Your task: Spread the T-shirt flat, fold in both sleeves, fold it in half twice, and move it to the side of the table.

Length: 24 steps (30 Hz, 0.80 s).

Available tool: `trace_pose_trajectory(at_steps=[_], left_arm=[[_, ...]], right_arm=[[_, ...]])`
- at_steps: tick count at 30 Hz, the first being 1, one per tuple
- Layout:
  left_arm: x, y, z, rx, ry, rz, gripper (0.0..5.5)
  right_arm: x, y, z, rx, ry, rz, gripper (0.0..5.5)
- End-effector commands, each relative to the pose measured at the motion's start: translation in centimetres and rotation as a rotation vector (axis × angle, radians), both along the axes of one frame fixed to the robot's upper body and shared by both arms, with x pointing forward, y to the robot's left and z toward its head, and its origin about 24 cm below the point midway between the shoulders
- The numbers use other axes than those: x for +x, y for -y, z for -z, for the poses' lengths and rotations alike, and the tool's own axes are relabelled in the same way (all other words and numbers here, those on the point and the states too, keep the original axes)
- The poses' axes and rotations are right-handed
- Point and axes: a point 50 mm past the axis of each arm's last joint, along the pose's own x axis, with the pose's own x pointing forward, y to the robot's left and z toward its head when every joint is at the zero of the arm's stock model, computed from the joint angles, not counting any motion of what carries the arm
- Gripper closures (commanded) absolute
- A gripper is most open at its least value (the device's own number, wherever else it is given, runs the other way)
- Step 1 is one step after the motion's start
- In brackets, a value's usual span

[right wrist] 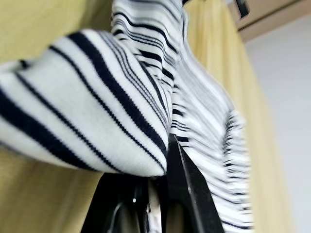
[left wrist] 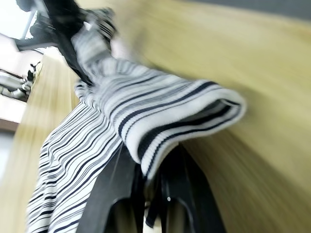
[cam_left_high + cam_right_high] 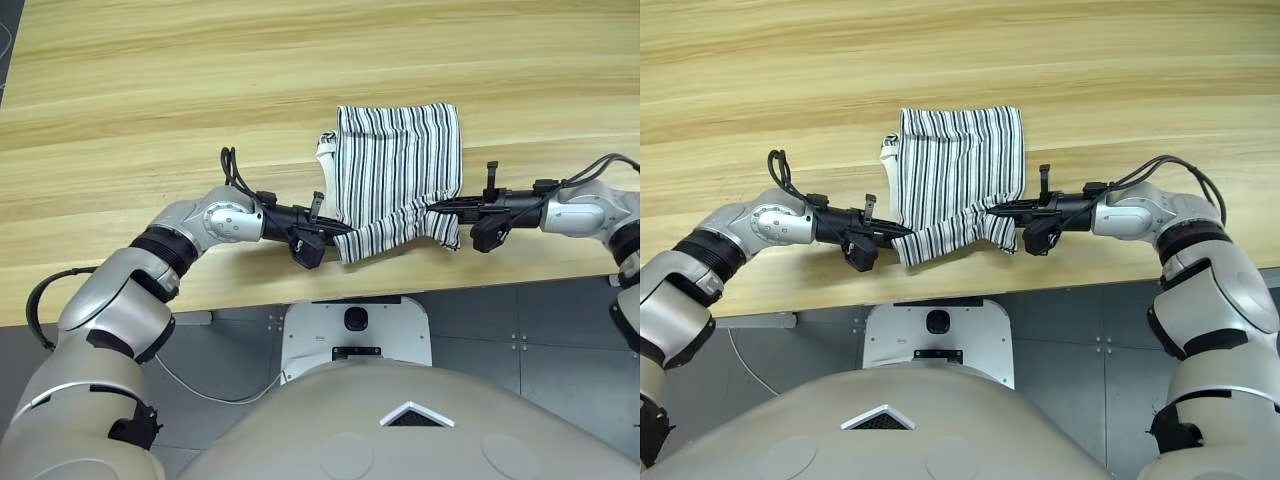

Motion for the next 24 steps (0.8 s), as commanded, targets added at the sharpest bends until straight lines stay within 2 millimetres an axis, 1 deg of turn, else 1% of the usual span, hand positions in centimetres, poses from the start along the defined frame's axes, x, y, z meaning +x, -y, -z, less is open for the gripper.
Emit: trace_pose_trajectory(at_steps=[1,3,5,8,12,14,16,19,23,24], left_arm=[[2.3,-0.3,-1.5,-0.097,-0.449,-0.183,5.30],[4.0,-0.8,-1.5,-0.179,-0.624,-0.276,5.30],[5.0,-1.4,-1.0,-0.208,-0.756,-0.340,5.30],[4.9,-1.6,-0.2,-0.231,-0.930,-0.356,5.30],[5.1,-2.3,0.1,-0.293,-1.068,-0.390,5.30],[5.5,-2.5,0.1,-0.343,-1.101,-0.431,5.30],[6.1,-2.5,0.1,-0.416,-1.096,-0.492,5.30],[6.9,-2.5,0.0,-0.513,-1.102,-0.574,5.30],[7.8,-2.2,-0.2,-0.581,-1.110,-0.661,5.30],[8.2,-2.1,-0.2,-0.589,-1.084,-0.720,5.30]], right_arm=[[0.2,0.1,0.8,-0.001,-0.566,0.164,5.37],[0.8,-0.4,0.4,0.075,-0.752,0.186,5.37],[1.5,-1.2,-0.2,0.175,-0.894,0.185,5.38],[2.5,-1.4,-1.4,0.304,-1.062,0.198,5.38],[3.7,-0.9,-2.2,0.471,-1.202,0.267,5.38],[4.3,-1.1,-2.3,0.552,-1.253,0.321,5.38],[5.1,-1.1,-2.2,0.637,-1.277,0.400,5.38],[5.7,-1.0,-1.5,0.714,-1.290,0.513,5.38],[6.4,-1.9,-1.0,0.776,-1.240,0.611,5.38],[6.6,-2.2,-0.6,0.771,-1.201,0.654,5.38]])
